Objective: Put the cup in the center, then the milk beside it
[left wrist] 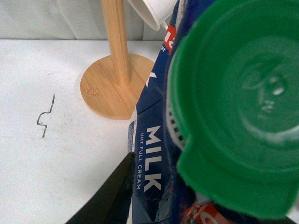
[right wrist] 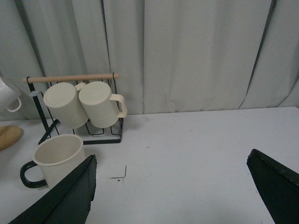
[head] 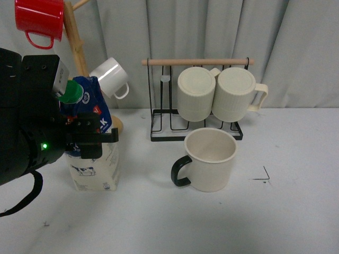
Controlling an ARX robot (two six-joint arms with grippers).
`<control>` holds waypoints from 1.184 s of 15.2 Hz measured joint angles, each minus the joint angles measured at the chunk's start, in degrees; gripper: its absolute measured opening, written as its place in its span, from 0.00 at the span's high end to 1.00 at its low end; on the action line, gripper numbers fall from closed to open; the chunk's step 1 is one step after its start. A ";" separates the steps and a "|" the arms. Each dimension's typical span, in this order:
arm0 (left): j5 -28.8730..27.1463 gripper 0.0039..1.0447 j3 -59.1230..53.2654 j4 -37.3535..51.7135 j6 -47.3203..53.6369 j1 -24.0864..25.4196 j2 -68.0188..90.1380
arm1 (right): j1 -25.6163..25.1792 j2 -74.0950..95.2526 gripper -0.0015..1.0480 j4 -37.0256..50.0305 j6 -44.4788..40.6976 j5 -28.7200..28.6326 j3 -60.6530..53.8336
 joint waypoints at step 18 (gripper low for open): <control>-6.78 0.97 5.68 -2.16 -2.78 -12.74 0.33 | 0.00 0.00 0.06 0.00 0.00 0.00 0.00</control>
